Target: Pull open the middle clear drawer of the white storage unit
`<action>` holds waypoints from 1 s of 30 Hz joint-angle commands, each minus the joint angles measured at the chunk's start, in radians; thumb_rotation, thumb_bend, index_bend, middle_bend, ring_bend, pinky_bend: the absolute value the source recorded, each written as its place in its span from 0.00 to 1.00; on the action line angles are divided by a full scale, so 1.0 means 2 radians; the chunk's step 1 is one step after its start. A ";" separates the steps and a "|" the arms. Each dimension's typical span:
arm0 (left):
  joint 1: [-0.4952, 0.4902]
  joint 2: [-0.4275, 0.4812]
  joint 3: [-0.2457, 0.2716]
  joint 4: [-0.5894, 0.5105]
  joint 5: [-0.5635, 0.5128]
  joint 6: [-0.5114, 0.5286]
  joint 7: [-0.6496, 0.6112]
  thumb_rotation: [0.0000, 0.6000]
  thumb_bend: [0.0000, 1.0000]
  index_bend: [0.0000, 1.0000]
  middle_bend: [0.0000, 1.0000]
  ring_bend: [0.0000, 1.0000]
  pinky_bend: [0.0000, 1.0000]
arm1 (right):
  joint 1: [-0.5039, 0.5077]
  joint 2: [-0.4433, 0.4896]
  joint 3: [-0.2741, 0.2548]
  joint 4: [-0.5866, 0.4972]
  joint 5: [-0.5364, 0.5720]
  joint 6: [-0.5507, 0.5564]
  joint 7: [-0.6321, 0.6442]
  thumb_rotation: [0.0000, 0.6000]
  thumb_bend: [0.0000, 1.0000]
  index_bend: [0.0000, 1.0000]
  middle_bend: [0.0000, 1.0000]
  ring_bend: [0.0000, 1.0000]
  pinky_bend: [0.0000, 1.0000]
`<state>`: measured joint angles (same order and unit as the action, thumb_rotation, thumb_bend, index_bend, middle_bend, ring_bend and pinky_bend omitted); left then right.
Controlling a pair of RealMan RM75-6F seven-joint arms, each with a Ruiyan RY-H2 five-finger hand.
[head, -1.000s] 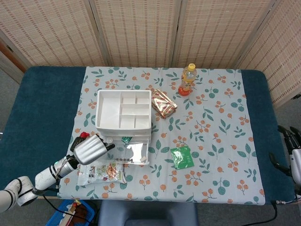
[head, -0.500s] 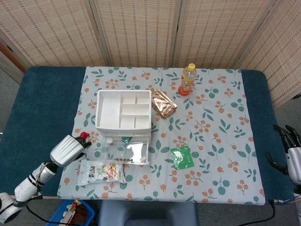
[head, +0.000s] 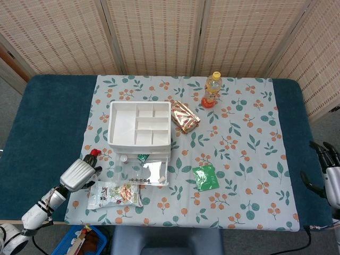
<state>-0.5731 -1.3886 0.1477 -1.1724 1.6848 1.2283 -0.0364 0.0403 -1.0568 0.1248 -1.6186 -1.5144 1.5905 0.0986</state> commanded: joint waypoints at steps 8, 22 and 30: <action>-0.007 -0.010 -0.005 0.010 -0.017 -0.051 -0.029 1.00 0.24 0.49 0.88 0.95 1.00 | -0.001 0.002 -0.001 -0.004 0.000 0.002 -0.004 1.00 0.34 0.08 0.21 0.14 0.21; 0.002 0.003 -0.023 -0.005 -0.048 -0.069 -0.023 1.00 0.24 0.36 0.89 0.94 1.00 | -0.003 0.005 -0.001 -0.009 0.002 0.004 -0.008 1.00 0.34 0.08 0.21 0.14 0.21; 0.047 0.043 -0.060 -0.052 -0.111 -0.017 0.013 1.00 0.24 0.34 0.85 0.89 1.00 | -0.004 0.006 -0.001 -0.010 0.005 0.003 -0.008 1.00 0.34 0.08 0.21 0.14 0.21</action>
<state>-0.5049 -1.3269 0.0504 -1.2459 1.4948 1.1656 -0.0379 0.0328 -1.0440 0.1236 -1.6379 -1.5050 1.5962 0.0830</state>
